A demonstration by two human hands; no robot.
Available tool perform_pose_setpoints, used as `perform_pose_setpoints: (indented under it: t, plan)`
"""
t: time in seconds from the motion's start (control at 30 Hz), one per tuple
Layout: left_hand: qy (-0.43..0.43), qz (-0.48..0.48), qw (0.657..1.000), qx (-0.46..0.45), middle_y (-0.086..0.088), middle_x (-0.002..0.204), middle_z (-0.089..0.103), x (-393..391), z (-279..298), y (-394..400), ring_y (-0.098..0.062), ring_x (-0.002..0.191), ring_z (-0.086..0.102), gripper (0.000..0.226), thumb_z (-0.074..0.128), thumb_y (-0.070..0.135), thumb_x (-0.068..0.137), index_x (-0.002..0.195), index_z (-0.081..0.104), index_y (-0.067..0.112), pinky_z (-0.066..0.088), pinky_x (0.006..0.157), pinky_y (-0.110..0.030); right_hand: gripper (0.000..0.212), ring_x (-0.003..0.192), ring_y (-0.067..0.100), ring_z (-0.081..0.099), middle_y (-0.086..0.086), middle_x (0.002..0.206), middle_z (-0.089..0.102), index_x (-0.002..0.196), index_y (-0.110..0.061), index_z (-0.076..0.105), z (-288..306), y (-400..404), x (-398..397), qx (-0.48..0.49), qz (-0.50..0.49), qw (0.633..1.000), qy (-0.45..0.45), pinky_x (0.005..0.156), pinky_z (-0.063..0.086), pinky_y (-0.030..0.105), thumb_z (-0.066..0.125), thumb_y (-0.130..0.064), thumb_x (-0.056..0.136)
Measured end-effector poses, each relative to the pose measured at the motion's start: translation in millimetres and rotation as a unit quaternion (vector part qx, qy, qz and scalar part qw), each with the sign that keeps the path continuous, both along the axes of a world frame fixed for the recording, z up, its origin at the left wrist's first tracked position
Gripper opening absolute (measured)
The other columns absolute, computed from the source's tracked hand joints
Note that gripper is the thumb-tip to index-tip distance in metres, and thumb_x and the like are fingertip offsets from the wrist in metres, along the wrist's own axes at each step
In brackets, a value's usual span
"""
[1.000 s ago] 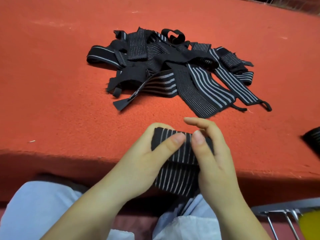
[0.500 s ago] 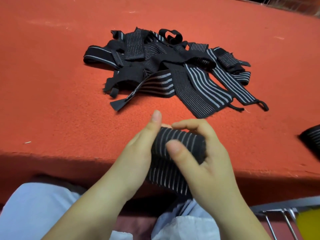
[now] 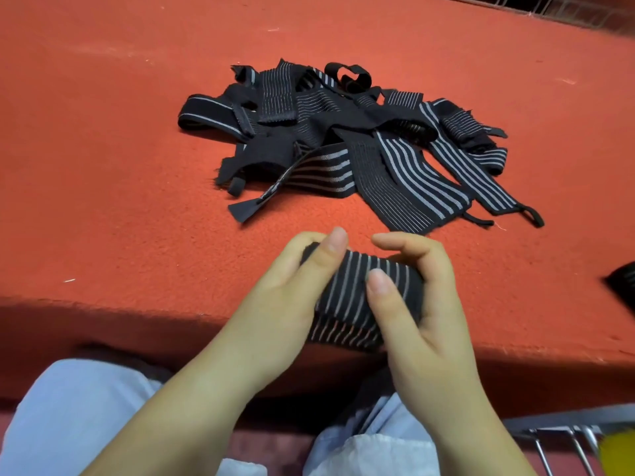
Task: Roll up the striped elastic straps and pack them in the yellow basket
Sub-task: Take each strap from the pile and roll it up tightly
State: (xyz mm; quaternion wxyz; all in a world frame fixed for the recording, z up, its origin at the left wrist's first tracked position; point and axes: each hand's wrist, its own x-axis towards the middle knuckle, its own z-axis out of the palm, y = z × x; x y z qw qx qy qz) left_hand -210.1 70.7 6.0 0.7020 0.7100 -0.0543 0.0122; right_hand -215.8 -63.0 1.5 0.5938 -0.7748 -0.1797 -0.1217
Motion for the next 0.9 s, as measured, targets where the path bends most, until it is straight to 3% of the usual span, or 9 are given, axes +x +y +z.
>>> perform_pose_setpoints:
  t: [0.13,0.37,0.47,0.5,0.53,0.6,0.67,0.8,0.9]
  plan:
    - [-0.038,-0.043,0.998,-0.006,0.011,0.072,0.061,0,-3,2,0.000,0.068,0.056,0.025,0.060,0.049,0.077,0.085,0.059,0.025,0.046,0.065,-0.014,0.042,0.065,-0.003,0.052,-0.015,0.074,0.054,0.108,-0.032,0.054,1,-4,3,0.074,-0.002,0.994,0.075,0.061,0.043,0.010,0.057,-0.038,0.067]
    - [-0.058,-0.089,0.994,0.015,0.015,0.086,0.057,-8,-8,0,0.001,0.079,0.054,0.029,0.046,0.057,0.077,0.097,0.047,0.036,0.044,0.074,-0.016,0.048,0.082,0.015,0.056,-0.005,0.084,0.059,0.099,-0.039,0.063,0,-3,6,0.149,0.004,0.975,0.164,0.079,0.044,0.037,0.065,-0.063,0.058]
    - [-0.164,-0.036,0.974,0.149,0.023,0.096,0.056,-13,-8,-5,0.003,0.087,0.055,0.026,0.044,0.055,0.083,0.101,0.043,0.037,0.042,0.077,-0.016,0.060,0.058,0.002,0.063,0.000,0.059,0.064,0.085,-0.001,0.062,9,1,7,0.224,0.030,0.942,0.246,0.067,0.048,0.023,0.047,-0.059,0.085]
    - [-0.210,-0.017,0.958,0.193,0.023,0.101,0.055,-13,-8,-7,0.004,0.091,0.056,0.026,0.045,0.053,0.084,0.102,0.044,0.035,0.043,0.079,-0.017,0.060,0.049,-0.003,0.059,-0.001,0.048,0.060,0.076,0.004,0.061,10,1,6,0.238,0.033,0.931,0.274,0.061,0.046,0.018,0.038,-0.050,0.092]
    - [-0.243,0.002,0.942,0.231,0.023,0.101,0.053,-14,-7,-7,0.005,0.091,0.055,0.027,0.046,0.052,0.085,0.103,0.046,0.033,0.043,0.078,-0.015,0.052,0.048,-0.005,0.057,-0.006,0.048,0.060,0.069,-0.010,0.067,9,0,6,0.212,0.032,0.936,0.280,0.060,0.046,0.018,0.038,-0.047,0.092]
    - [-0.251,0.017,0.930,0.269,0.025,0.091,0.050,-14,-3,-5,0.012,0.079,0.051,0.027,0.046,0.055,0.083,0.099,0.046,0.035,0.039,0.068,-0.004,0.037,0.057,-0.003,0.057,-0.010,0.058,0.062,0.063,-0.034,0.068,4,-1,6,0.118,-0.007,0.964,0.238,0.062,0.048,0.024,0.047,-0.052,0.089]
    - [-0.158,-0.006,0.964,0.213,0.022,0.077,0.054,-11,2,-2,0.010,0.064,0.051,0.033,0.039,0.065,0.079,0.094,0.047,0.036,0.037,0.062,-0.003,0.047,0.058,0.002,0.051,0.001,0.059,0.055,0.068,-0.016,0.060,-4,-5,4,0.047,-0.047,0.987,0.147,0.057,0.043,0.023,0.046,-0.058,0.084]
    - [0.119,-0.037,0.992,0.022,0.004,0.057,0.056,-3,4,2,-0.012,0.048,0.055,0.053,0.045,0.078,0.068,0.076,0.057,0.028,0.047,0.051,-0.029,0.027,0.061,0.002,0.050,-0.013,0.069,0.054,0.078,-0.024,0.049,-8,0,-4,-0.088,-0.092,0.991,-0.049,0.058,0.036,0.012,0.047,-0.050,0.085]
    - [-0.039,0.004,0.995,0.087,0.010,0.060,0.055,-4,-3,2,-0.003,0.052,0.053,0.037,0.052,0.063,0.079,0.077,0.053,0.025,0.044,0.054,-0.019,0.026,0.060,0.001,0.049,-0.013,0.066,0.055,0.075,-0.026,0.052,-7,0,0,-0.006,-0.059,0.998,0.025,0.059,0.039,0.014,0.050,-0.051,0.081]
